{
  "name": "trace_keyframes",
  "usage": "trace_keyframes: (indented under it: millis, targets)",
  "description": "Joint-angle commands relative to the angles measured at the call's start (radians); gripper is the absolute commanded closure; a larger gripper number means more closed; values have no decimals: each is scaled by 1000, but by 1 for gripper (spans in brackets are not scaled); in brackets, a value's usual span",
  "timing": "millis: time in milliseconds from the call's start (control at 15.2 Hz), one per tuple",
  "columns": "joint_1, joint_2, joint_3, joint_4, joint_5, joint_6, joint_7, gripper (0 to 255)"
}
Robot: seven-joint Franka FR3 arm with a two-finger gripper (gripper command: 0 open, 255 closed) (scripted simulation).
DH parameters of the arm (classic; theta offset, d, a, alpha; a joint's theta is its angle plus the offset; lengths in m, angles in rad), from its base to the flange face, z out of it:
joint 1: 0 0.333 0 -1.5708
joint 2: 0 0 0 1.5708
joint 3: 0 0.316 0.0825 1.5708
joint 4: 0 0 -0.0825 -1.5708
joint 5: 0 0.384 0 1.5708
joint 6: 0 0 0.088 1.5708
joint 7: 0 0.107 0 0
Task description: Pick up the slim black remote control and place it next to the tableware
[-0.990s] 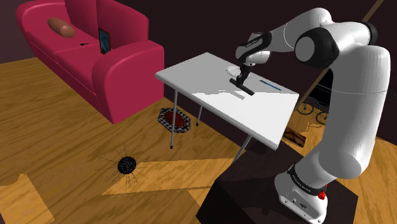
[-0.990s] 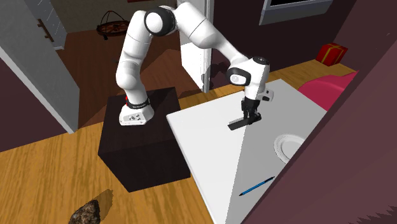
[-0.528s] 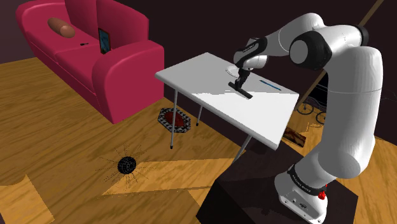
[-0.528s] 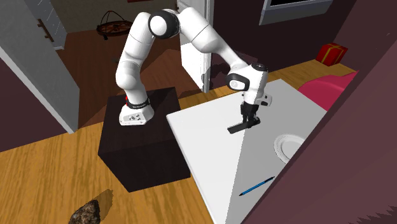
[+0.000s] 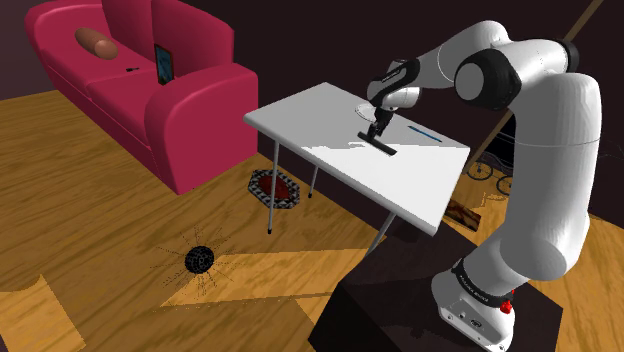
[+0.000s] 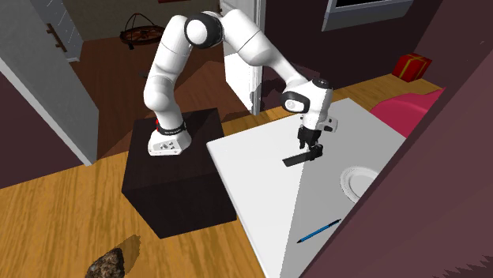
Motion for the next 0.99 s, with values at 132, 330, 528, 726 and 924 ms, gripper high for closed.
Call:
trace_keyframes:
  millis: [132, 330, 528, 726, 924]
  targets:
    - [0, 0, 0, 0, 0, 0, 0, 0]
    - [17, -46, -19, 1, -25, -45, 15, 0]
    - [31, -86, -33, 6, -47, -87, 29, 0]
    - [31, -86, -33, 6, -47, -87, 29, 0]
    - [31, -86, -33, 6, -47, -87, 29, 0]
